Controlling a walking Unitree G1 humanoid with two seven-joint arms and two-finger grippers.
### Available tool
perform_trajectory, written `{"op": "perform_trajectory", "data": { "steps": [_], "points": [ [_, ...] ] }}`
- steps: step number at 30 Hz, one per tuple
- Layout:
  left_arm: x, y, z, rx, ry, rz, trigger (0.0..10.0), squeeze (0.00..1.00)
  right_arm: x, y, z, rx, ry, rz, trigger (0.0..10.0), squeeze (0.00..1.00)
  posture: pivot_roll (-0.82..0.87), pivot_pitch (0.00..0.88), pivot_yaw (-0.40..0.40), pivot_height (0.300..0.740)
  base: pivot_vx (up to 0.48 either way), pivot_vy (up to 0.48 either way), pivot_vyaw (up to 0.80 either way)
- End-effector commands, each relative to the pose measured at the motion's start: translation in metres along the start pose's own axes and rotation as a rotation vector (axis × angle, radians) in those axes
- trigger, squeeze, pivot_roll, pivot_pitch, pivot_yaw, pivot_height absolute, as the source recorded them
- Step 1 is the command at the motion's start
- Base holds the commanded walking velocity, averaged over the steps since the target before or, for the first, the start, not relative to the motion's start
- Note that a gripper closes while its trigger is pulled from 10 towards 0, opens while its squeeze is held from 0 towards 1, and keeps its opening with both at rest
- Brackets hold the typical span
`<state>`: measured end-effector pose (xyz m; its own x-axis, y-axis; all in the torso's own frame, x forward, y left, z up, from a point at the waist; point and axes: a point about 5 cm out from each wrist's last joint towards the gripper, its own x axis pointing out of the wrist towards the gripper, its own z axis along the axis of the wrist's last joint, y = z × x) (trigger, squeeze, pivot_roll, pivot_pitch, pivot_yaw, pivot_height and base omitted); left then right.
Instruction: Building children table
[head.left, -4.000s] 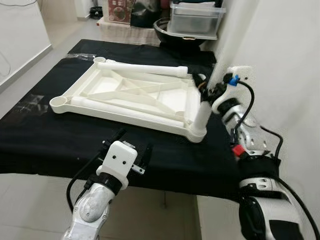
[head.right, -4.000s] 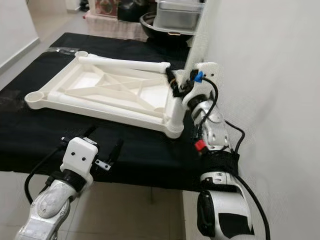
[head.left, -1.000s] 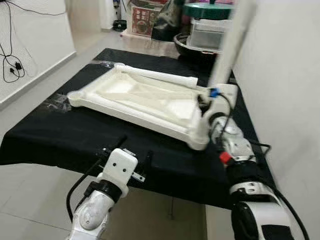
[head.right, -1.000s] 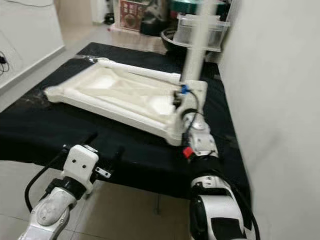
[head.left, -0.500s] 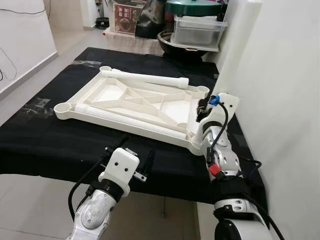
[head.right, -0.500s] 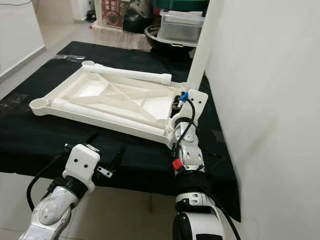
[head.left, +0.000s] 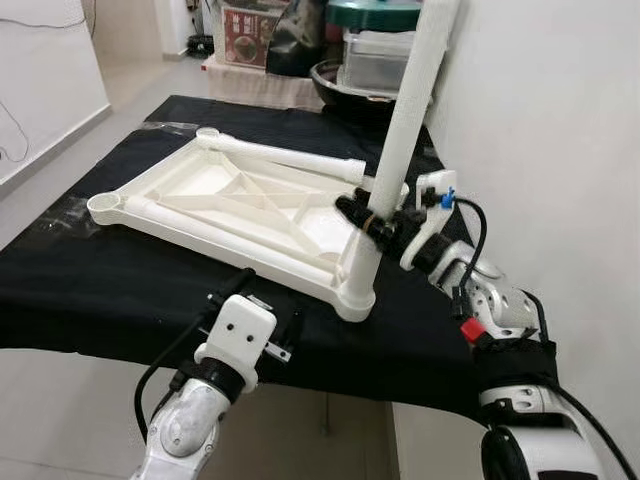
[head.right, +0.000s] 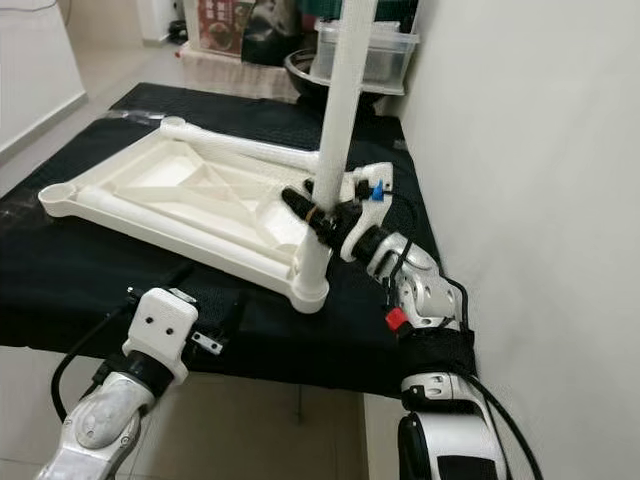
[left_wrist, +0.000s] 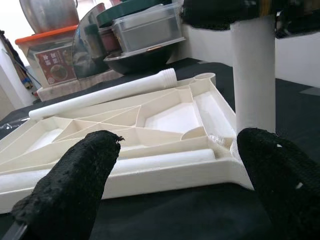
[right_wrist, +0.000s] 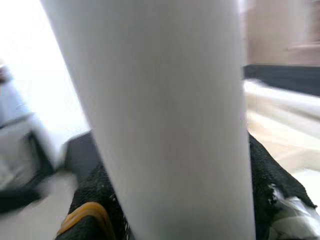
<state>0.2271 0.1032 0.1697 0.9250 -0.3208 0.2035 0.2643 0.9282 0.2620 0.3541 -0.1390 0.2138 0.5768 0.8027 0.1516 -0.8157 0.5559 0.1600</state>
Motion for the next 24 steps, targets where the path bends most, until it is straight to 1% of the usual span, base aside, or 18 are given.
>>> {"op": "perform_trajectory", "data": {
  "steps": [1,2,3,5,6,7,8,10,12,13,14,17,18,19,21,22,23,24],
  "points": [
    [0.0,-0.002,-0.003,0.01,0.009,-0.005,10.0,0.0,0.004,0.008,-0.006,0.026,0.016,0.076,10.0,0.0,0.11,0.031,-0.116,0.74,0.0,0.0,0.0],
    [0.0,-0.002,-0.003,0.01,0.009,-0.005,10.0,0.0,0.004,0.008,-0.006,0.026,0.016,0.076,10.0,0.0,0.11,0.031,-0.116,0.74,0.0,0.0,0.0],
    [-0.001,-0.002,-0.002,0.01,0.008,-0.005,10.0,0.0,0.008,0.024,-0.02,-0.037,0.139,0.267,10.0,0.0,0.12,0.03,-0.117,0.74,0.0,0.0,0.0],
    [-0.001,-0.002,-0.002,0.01,0.008,-0.005,10.0,0.0,0.008,0.024,-0.02,-0.037,0.139,0.267,10.0,0.0,0.12,0.03,-0.117,0.74,0.0,0.0,0.0],
    [-0.002,-0.002,-0.001,0.009,0.007,-0.005,10.0,0.0,0.012,0.029,-0.026,-0.051,0.18,0.327,10.0,0.0,0.12,0.031,-0.119,0.74,0.0,0.0,0.0],
    [-0.002,-0.002,-0.001,0.009,0.007,-0.005,10.0,0.0,0.012,0.029,-0.026,-0.051,0.18,0.327,10.0,0.0,0.12,0.031,-0.119,0.74,0.0,0.0,0.0],
    [-0.002,-0.002,-0.001,0.01,0.007,-0.004,10.0,0.0,0.019,0.031,-0.028,-0.065,0.192,0.345,0.0,0.0,0.13,0.031,-0.12,0.74,0.0,0.0,0.0],
    [-0.002,-0.002,-0.001,0.01,0.007,-0.004,10.0,0.0,0.019,0.031,-0.028,-0.065,0.192,0.345,0.0,0.0,0.13,0.031,-0.12,0.74,0.0,0.0,0.0],
    [-0.002,-0.002,-0.001,0.011,0.007,-0.003,10.0,0.0,0.026,0.03,-0.028,-0.079,0.192,0.32,0.0,0.0,0.13,0.033,-0.119,0.74,0.0,0.0,0.0],
    [-0.002,-0.001,-0.001,0.012,0.007,-0.003,10.0,0.0,0.031,0.028,-0.027,-0.107,0.181,0.282,0.0,0.0,0.12,0.035,-0.117,0.74,0.0,0.0,0.0],
    [-0.001,-0.001,-0.001,0.012,0.008,-0.001,10.0,0.0,0.036,0.02,-0.025,-0.143,0.162,0.165,0.0,0.0,0.12,0.037,-0.119,0.74,0.0,0.0,0.0],
    [-0.001,0.0,-0.002,0.013,0.008,0.0,10.0,0.0,0.038,0.016,-0.024,-0.163,0.152,0.093,0.0,0.0,0.12,0.037,-0.119,0.74,0.0,0.0,0.0],
    [0.0,0.001,-0.002,0.012,0.007,0.003,10.0,0.0,0.039,0.005,-0.021,-0.157,0.132,-0.059,0.0,0.0,0.12,0.043,-0.116,0.74,0.0,0.0,0.0],
    [0.0,0.001,-0.002,0.012,0.007,0.003,10.0,0.0,0.039,0.005,-0.021,-0.157,0.132,-0.059,0.0,0.0,0.12,0.043,-0.116,0.74,0.0,0.0,0.0],
    [0.001,0.001,-0.002,0.012,0.005,0.005,10.0,0.0,0.031,-0.022,-0.018,-0.076,0.107,-0.471,0.0,0.0,0.11,0.044,-0.114,0.74,0.0,0.0,0.0],
    [0.001,0.001,-0.002,0.012,0.005,0.005,10.0,0.0,0.031,-0.022,-0.018,-0.076,0.107,-0.471,0.0,0.0,0.11,0.044,-0.114,0.74,0.0,0.0,0.0],
    [0.001,0.001,-0.002,0.013,0.005,0.002,10.0,0.0,0.022,-0.033,-0.019,-0.04,0.101,-0.678,0.0,0.0,0.11,0.045,-0.111,0.74,0.0,0.0,0.0],
    [0.001,0.001,-0.002,0.013,0.005,0.002,10.0,0.0,0.022,-0.033,-0.019,-0.04,0.101,-0.678,0.0,0.0,0.11,0.045,-0.111,0.74,0.0,0.0,0.0]
  ]
}}
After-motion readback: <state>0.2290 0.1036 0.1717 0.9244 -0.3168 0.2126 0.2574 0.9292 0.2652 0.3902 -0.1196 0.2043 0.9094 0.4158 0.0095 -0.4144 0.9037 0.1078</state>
